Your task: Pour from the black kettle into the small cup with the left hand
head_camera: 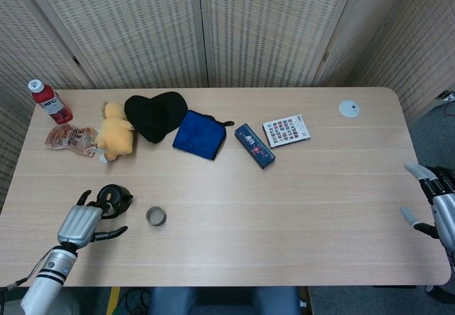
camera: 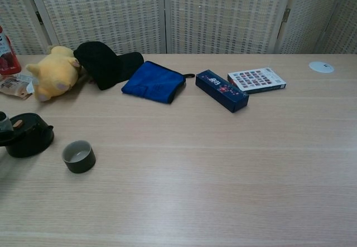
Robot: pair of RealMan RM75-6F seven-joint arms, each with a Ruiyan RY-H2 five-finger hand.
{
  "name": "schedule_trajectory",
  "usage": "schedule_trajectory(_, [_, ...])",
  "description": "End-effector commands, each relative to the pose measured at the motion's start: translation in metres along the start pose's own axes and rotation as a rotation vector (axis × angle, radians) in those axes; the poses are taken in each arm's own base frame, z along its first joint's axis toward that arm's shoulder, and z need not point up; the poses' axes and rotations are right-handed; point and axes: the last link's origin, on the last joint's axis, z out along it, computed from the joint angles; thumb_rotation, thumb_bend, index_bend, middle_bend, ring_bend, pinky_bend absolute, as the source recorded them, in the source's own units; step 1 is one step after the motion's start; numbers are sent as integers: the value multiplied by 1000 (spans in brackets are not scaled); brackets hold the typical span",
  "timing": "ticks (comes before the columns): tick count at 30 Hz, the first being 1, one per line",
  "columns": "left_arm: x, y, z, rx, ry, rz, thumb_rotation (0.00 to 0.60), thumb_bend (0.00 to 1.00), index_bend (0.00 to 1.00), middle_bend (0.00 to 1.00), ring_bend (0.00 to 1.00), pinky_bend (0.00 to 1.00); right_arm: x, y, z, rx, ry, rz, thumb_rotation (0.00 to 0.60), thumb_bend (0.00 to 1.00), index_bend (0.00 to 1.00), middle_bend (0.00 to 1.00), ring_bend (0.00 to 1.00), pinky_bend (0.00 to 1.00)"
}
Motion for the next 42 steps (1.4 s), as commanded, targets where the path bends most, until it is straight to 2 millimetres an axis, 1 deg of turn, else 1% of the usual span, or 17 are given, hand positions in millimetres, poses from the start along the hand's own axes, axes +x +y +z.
schedule_trajectory(1, [-1, 2, 0, -2, -4, 2, 0, 19, 375, 343, 336, 0, 0, 0, 0, -1, -1, -1, 600, 236, 157, 211, 169, 173])
schedule_trajectory(11, [-4, 7, 1, -6, -19, 9, 0, 20, 378, 349, 342, 0, -1, 1, 0, -7, -5, 1, 600, 235, 157, 211, 169, 173])
schedule_trajectory(19, [-6, 5, 1, 2, -27, 16, 0, 19, 401, 389, 376, 0, -2, 1, 1, -8, -6, 2, 600, 236, 157, 211, 169, 173])
schedule_trajectory(35, [-14, -1, 1, 25, -63, 20, 0, 19, 417, 406, 385, 0, -4, 0, 2, -9, -13, 0, 600, 236, 157, 212, 169, 173])
schedule_trajectory(42, [-16, -2, 3, 24, -73, 24, 0, 19, 441, 424, 394, 0, -4, 0, 2, -12, -15, -1, 600, 236, 157, 211, 169, 173])
